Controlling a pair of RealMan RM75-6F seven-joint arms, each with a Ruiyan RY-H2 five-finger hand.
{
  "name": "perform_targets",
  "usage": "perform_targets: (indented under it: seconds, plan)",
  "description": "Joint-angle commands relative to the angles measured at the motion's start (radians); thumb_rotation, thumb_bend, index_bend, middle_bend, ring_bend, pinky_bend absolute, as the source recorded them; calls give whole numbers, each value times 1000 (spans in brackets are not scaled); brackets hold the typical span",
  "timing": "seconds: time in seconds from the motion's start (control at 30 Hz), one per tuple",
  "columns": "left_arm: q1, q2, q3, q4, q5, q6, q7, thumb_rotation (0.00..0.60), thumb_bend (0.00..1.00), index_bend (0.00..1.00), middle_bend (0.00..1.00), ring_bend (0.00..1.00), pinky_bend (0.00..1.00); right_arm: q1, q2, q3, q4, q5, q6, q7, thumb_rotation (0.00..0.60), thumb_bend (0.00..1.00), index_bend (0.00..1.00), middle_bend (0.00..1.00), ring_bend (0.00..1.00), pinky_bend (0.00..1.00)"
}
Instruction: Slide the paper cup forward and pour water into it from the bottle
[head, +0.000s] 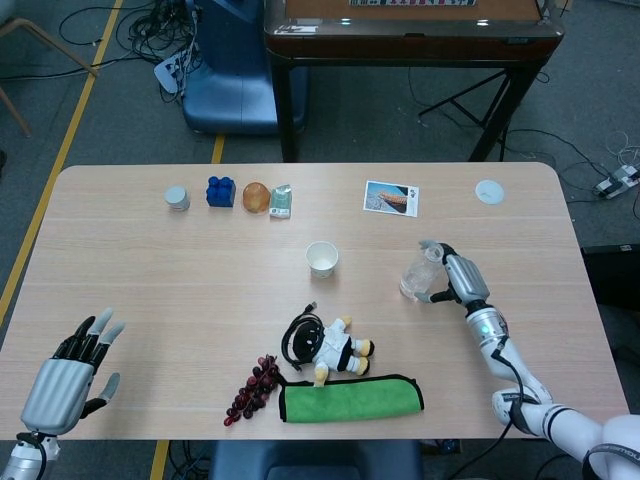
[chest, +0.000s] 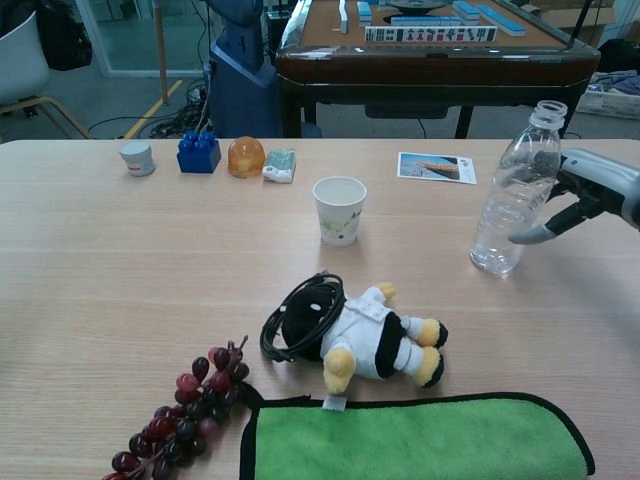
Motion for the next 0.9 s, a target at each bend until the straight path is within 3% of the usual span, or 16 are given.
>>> perform_targets:
  seconds: [0.03, 0.33, 0.43, 0.53, 0.9]
  plan:
    - [1, 0, -3, 1, 2, -2, -1, 600, 358, 136, 20, 40, 228, 6, -10, -4, 12, -6, 0, 6, 600, 0, 157, 220, 99, 253]
    - [7, -1, -10, 2, 8, -10, -1, 600, 358, 141, 20, 40, 228, 14, -49, -4, 58, -26, 43, 51, 600, 0, 275, 326, 182, 281]
    - [7, 0, -13, 2, 9, -13, -2, 600, 358, 175, 22, 40, 228, 17, -68, -5, 81, -34, 60, 67, 600, 2, 352, 405, 230, 317]
    - [9, 1, -15, 1, 11, -14, -2, 600, 358, 201, 22, 40, 229, 22, -84, -8, 104, -39, 65, 75, 600, 14, 372, 423, 246, 330]
    - [16, 4, -20, -3, 17, -17, -1, 600, 358, 204, 22, 40, 229, 37, -141, 4, 186, -33, 90, 82, 600, 168, 506, 531, 363, 447]
